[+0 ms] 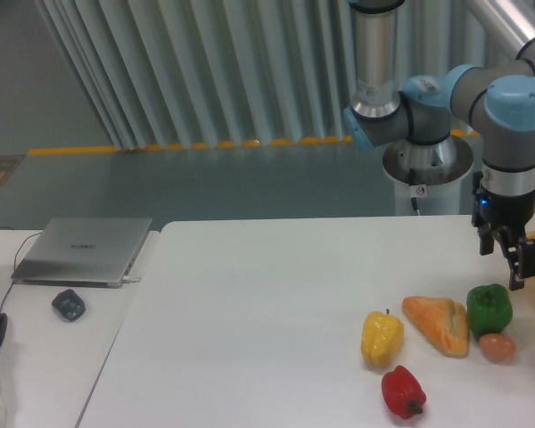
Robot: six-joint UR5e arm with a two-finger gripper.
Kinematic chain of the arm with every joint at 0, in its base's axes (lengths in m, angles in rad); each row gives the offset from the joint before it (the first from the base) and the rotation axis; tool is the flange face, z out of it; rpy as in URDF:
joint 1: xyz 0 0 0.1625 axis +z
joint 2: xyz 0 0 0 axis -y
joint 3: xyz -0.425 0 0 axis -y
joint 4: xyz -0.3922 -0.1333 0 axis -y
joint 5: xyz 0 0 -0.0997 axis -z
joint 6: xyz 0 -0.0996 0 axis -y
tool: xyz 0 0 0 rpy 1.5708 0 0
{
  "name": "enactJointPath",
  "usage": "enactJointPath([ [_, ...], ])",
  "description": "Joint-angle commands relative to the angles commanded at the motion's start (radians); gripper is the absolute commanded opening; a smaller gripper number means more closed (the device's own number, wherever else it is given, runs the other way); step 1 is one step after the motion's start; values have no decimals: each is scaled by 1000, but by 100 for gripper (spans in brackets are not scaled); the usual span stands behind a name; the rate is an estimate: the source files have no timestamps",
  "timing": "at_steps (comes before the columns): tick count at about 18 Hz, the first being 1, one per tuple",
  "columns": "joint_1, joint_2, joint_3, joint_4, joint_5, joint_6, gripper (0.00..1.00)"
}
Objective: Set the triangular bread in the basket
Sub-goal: 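Move the gripper over the triangular bread slice and lower it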
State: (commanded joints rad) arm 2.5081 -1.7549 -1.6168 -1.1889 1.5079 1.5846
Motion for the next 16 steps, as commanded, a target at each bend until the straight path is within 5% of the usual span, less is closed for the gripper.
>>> enactJointPath([
  [8, -44, -3, -3, 11, -14, -214, 100],
  [16, -91, 2, -34, 11, -29, -255, 100],
])
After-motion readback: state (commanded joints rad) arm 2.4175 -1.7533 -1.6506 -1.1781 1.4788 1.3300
